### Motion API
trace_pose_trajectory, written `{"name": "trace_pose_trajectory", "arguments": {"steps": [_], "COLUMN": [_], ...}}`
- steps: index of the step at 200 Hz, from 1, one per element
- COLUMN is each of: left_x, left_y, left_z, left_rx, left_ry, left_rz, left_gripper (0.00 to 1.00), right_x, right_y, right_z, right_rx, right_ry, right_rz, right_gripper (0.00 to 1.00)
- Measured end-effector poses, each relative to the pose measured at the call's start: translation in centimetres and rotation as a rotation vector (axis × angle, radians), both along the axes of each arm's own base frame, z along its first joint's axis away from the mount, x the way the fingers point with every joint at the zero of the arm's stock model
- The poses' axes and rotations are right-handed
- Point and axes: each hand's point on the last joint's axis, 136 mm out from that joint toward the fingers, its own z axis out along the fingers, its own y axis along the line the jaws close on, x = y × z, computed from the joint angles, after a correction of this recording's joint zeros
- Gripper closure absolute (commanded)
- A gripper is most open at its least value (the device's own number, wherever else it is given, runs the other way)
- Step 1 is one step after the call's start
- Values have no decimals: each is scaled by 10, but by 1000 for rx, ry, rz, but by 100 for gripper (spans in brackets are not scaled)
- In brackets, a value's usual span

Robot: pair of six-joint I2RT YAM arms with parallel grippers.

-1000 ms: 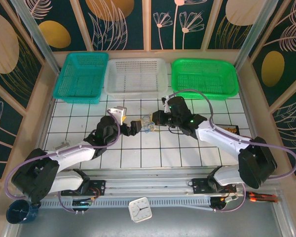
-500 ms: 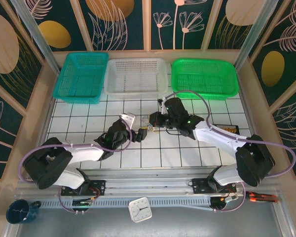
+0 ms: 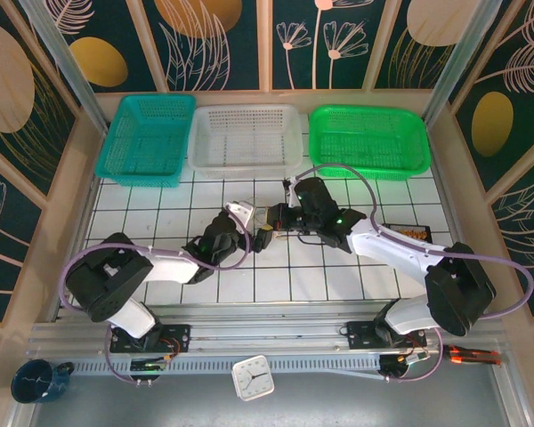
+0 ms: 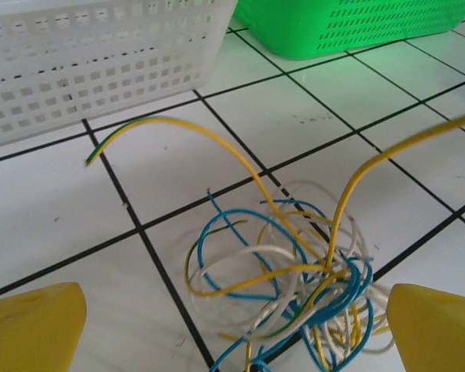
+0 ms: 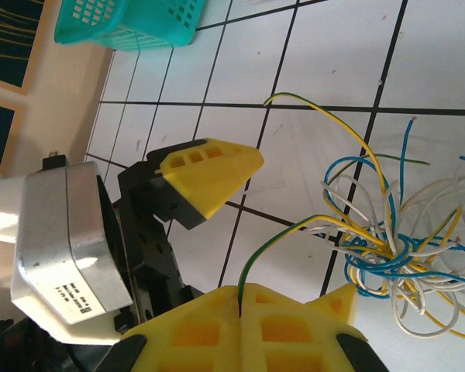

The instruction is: Untangle the cables

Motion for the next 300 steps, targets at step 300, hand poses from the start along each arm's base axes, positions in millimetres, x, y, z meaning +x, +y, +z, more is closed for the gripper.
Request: {"name": "trace_pose_trajectory", "arguments": {"steps": [300], "left_x": [3], "left_y": [1], "left_z": [-26], "left_rx": [35], "left_ry": [29], "left_rz": [20], "left_gripper": [24], "right_x": [35], "right_y": [-84], "right_z": [203], "right_rx": [328], "right_ry": [-343], "right_rz": [-239], "right_gripper": [100]}}
